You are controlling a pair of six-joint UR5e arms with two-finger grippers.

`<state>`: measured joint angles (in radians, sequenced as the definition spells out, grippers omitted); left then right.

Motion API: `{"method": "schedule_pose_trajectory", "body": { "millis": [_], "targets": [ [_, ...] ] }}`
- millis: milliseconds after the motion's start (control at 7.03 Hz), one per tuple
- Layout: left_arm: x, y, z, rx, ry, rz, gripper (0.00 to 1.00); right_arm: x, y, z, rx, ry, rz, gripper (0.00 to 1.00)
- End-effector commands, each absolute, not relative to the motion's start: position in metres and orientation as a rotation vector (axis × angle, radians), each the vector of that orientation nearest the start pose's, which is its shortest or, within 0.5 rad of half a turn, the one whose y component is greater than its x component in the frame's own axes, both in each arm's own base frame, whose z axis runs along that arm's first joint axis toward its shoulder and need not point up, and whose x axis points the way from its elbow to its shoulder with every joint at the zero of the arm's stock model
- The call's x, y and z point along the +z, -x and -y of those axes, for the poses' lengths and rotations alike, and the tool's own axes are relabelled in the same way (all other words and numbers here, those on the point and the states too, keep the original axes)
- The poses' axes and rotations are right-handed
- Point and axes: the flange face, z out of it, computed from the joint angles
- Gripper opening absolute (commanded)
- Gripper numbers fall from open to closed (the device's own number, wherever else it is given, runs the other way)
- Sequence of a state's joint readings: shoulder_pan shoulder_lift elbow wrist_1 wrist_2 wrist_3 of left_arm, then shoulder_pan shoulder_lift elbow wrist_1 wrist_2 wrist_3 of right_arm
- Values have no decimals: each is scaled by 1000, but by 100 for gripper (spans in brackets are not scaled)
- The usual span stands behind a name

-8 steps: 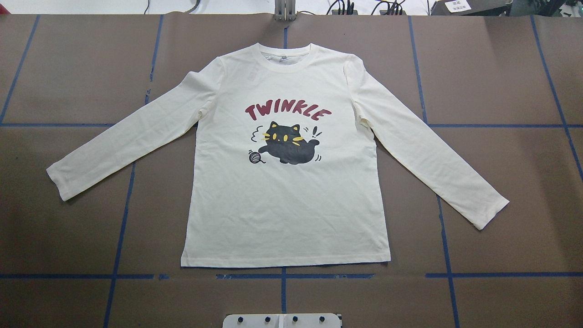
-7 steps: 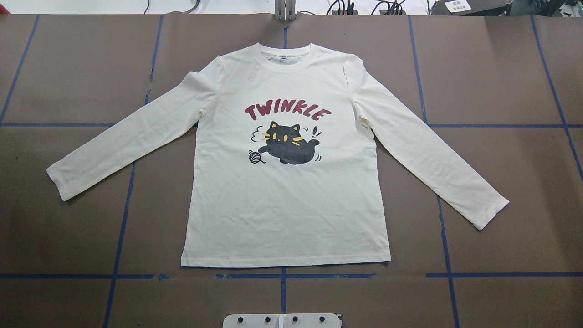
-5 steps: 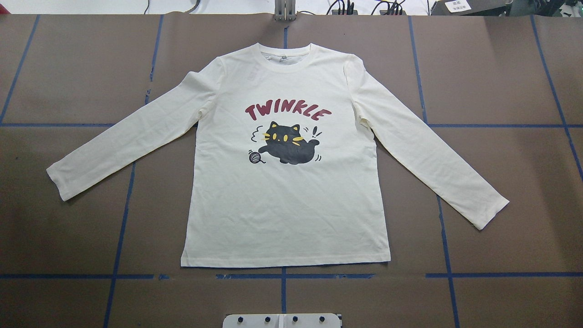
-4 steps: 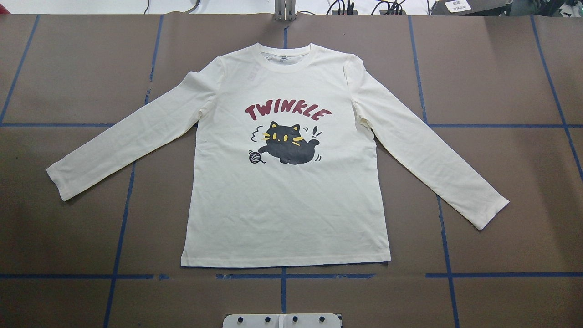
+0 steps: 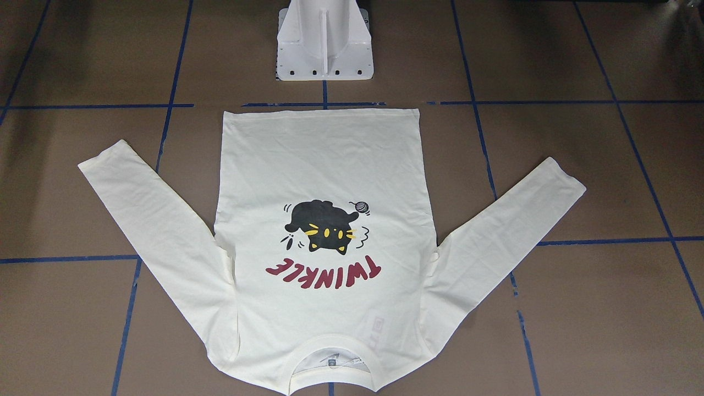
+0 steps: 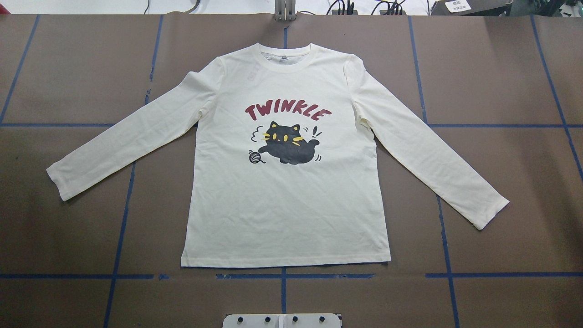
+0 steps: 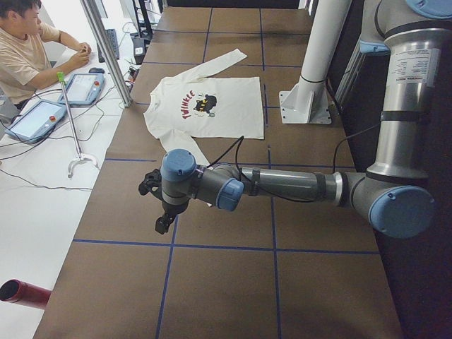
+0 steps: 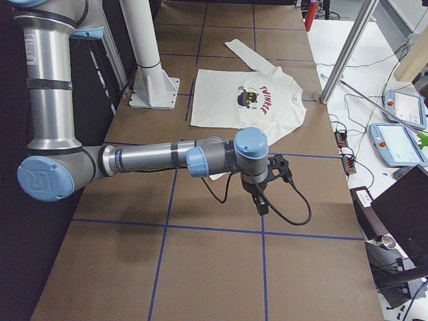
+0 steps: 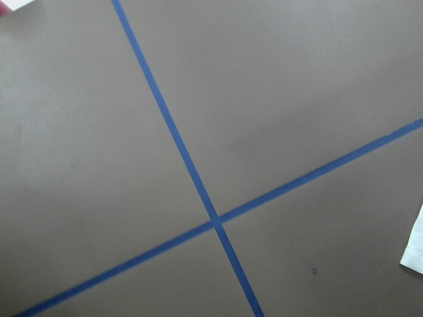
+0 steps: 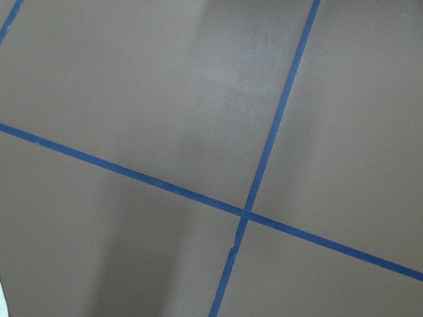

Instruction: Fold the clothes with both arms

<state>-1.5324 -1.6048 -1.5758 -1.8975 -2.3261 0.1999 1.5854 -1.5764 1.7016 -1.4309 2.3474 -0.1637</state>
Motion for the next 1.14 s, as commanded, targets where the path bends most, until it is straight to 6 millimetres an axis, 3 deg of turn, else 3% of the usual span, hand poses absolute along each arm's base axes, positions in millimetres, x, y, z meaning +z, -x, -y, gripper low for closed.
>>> {"method": "schedule_pose_trajectory", "body": {
  "millis": [0,142,285,427,711,854,996],
  "targets": [
    [605,45,528,365,-420,-721,99,589,-62,484,-269,-391,838,100],
    [605,45,527,365,-420,-721,99,588,-36,473,-174,-339,912,100],
    [604,45,528,365,-422,-721,99,582,7,460,-82,-324,965,100],
    [604,45,528,365,-422,-721,99,583,54,440,11,-304,989,97],
    [601,45,529,367,-426,-721,99,581,165,415,159,-237,958,81],
    [600,45,529,367,-428,-720,99,580,201,402,177,-232,942,77],
    [600,45,529,368,-429,-720,99,588,213,387,168,-206,931,72]
  ]
}}
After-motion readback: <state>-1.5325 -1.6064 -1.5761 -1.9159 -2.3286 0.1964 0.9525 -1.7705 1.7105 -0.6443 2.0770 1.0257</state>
